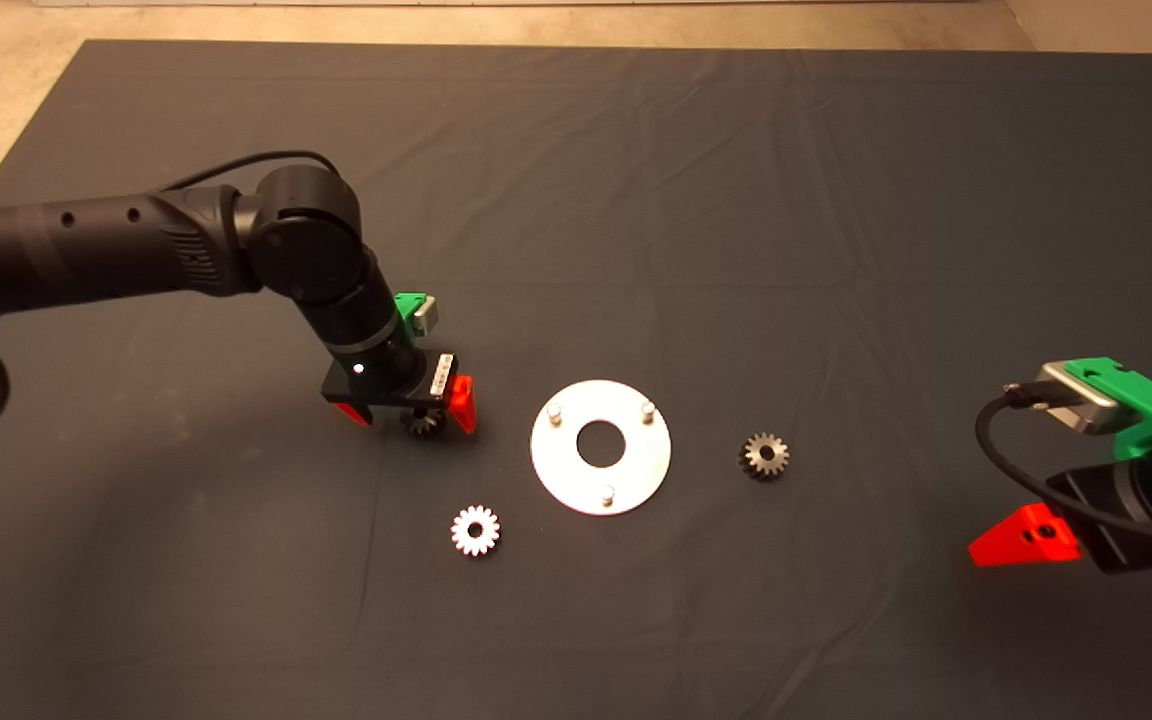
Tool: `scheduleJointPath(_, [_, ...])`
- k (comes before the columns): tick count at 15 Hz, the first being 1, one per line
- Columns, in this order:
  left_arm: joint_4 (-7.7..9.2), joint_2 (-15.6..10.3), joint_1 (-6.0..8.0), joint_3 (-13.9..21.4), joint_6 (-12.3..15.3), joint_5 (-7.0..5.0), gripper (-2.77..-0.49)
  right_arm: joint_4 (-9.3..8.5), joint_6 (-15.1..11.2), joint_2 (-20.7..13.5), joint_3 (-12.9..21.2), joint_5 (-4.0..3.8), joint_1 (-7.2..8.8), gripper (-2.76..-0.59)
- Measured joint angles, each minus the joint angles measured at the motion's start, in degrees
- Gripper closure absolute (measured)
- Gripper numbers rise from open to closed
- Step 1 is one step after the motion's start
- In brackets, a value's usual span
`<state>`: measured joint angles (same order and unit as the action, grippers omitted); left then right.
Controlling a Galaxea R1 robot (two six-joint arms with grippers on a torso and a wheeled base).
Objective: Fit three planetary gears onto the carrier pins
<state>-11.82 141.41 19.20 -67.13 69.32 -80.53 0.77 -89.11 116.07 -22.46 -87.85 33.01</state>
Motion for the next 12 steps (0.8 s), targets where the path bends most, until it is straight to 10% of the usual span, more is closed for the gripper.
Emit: scheduleJointPath(12, [0.00,0.84,0.00,-1.11,-1.23,-0.06,-2.53,0.00,0.11,0.15,0.00,0.00,0.00,-2.75])
